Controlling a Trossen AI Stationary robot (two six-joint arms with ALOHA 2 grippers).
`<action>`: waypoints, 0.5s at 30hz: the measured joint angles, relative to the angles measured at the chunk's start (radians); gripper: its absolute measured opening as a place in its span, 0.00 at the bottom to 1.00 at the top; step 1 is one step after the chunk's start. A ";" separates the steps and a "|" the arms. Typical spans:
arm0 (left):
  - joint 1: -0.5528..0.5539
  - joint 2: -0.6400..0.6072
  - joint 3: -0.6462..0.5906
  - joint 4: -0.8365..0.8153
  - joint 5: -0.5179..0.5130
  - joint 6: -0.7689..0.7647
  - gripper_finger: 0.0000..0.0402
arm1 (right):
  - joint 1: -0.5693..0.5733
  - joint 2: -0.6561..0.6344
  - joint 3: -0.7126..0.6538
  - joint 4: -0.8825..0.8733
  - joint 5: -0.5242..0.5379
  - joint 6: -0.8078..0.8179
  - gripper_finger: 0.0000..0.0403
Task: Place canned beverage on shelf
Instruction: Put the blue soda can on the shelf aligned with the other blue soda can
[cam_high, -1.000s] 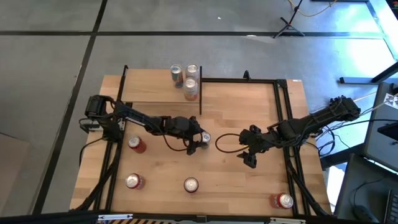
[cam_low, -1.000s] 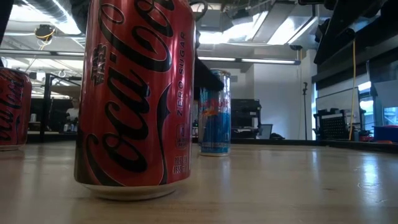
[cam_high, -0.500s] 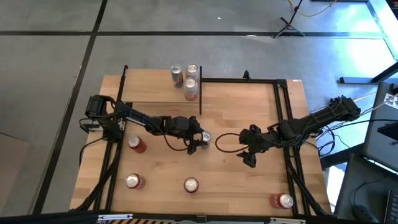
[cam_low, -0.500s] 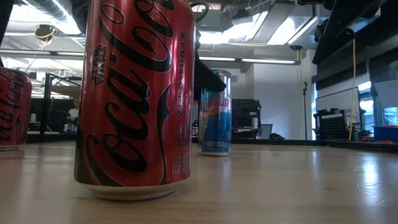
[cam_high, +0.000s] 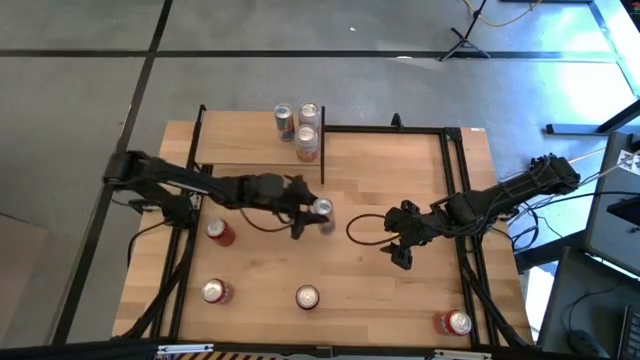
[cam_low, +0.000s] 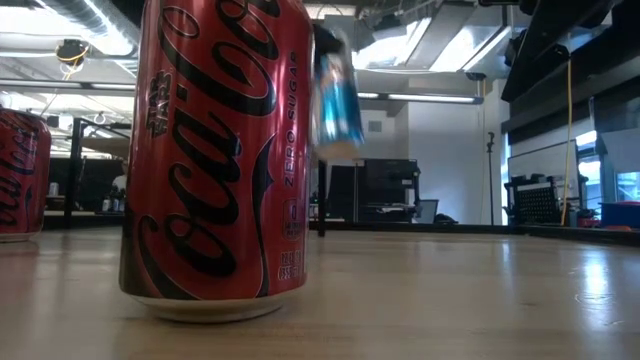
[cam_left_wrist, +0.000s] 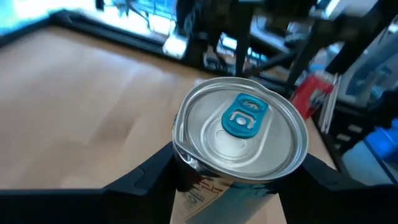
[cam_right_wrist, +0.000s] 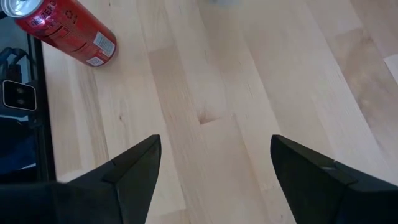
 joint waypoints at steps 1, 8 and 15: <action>0.001 -0.037 0.000 -0.028 -0.012 0.009 0.49 | 0.000 0.000 0.000 0.000 0.000 -0.004 0.72; 0.030 -0.273 0.000 -0.309 -0.126 0.023 0.49 | -0.011 0.000 0.000 0.001 0.033 -0.061 0.72; 0.126 -0.458 0.000 -0.470 -0.139 0.041 0.49 | -0.102 0.000 0.000 0.049 0.035 -0.106 0.72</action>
